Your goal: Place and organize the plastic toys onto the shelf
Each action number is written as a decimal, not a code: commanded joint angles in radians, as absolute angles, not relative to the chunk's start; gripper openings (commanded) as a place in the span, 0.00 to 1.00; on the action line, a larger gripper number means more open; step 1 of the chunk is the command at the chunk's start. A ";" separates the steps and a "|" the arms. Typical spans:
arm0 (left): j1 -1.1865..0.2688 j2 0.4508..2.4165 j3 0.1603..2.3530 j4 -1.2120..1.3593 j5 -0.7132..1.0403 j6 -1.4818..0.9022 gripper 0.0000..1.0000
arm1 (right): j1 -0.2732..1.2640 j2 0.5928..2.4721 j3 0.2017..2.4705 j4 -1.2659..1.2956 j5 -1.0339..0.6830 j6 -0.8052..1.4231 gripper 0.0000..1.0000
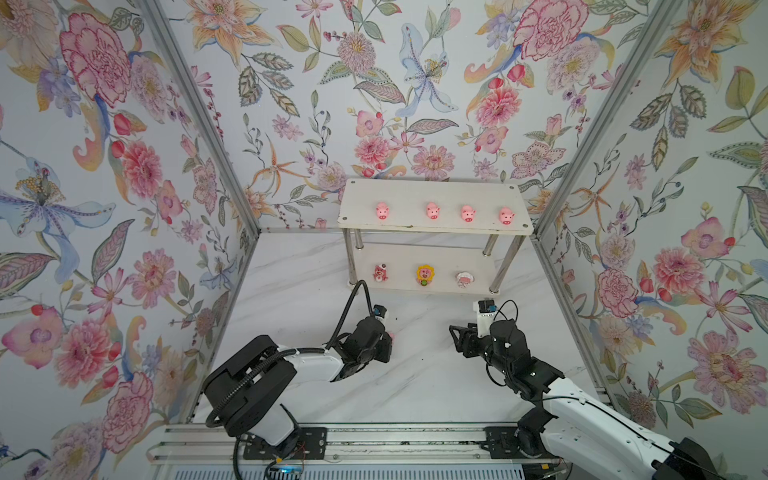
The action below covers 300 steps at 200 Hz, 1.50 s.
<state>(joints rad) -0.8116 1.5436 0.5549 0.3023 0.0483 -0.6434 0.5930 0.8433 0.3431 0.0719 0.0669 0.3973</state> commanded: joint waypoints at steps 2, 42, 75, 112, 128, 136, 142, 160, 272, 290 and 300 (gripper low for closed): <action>-0.793 1.506 0.608 0.205 0.046 -0.571 0.15 | 0.584 0.834 0.327 0.090 0.064 0.375 0.66; -0.769 1.322 0.699 -0.054 -0.055 -0.461 0.16 | 0.577 0.846 0.315 0.105 0.063 0.372 0.66; -0.745 1.161 0.873 -0.294 -0.194 -0.379 0.18 | 0.576 0.883 0.311 0.133 0.045 0.374 0.66; -0.709 1.136 1.133 -0.421 -0.306 -0.292 0.19 | 0.576 0.916 0.312 0.149 0.027 0.377 0.65; -0.686 1.159 1.226 -0.412 -0.309 -0.263 0.21 | 0.576 0.917 0.310 0.151 0.023 0.376 0.65; -0.671 1.178 1.269 -0.402 -0.302 -0.251 0.22 | 0.575 0.917 0.308 0.149 0.022 0.376 0.65; -0.656 1.197 1.301 -0.397 -0.290 -0.241 0.22 | 0.575 0.916 0.309 0.148 0.022 0.376 0.65; -0.608 1.265 1.415 -0.397 -0.251 -0.214 0.23 | 0.574 0.908 0.302 0.146 0.023 0.374 0.65; -0.456 1.619 1.795 -0.482 -0.034 -0.227 0.27 | 0.568 0.926 0.297 0.156 0.007 0.371 0.65; -0.453 1.631 1.795 -0.484 -0.026 -0.234 0.28 | 0.566 0.928 0.298 0.159 0.006 0.372 0.65; -0.452 1.635 1.796 -0.490 -0.038 -0.234 0.29 | 0.566 0.928 0.296 0.159 0.006 0.373 0.65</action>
<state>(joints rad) -0.4644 1.6291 1.7706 -0.4484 -0.0563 -0.2245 0.5724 0.9215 0.3099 0.1463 0.0143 0.3813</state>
